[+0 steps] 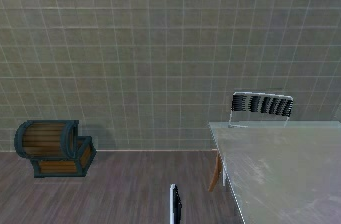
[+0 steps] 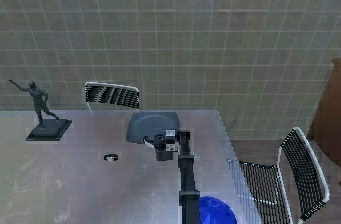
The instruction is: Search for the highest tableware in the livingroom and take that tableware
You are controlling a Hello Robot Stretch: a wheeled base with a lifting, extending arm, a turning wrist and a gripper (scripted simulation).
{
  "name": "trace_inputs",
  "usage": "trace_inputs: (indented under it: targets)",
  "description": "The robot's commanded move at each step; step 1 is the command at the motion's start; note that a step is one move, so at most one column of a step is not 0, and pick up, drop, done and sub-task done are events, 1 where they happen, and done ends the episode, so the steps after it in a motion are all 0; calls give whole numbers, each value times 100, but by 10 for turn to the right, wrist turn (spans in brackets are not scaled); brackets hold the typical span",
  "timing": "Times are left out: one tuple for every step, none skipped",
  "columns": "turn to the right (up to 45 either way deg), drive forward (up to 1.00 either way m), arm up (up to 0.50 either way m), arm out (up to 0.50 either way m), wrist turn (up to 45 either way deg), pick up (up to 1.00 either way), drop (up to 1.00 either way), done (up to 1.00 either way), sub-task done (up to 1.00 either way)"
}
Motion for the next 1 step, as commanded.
trace_inputs:
  targets:
    - [0,0,0,0,0,0,0,100,0]
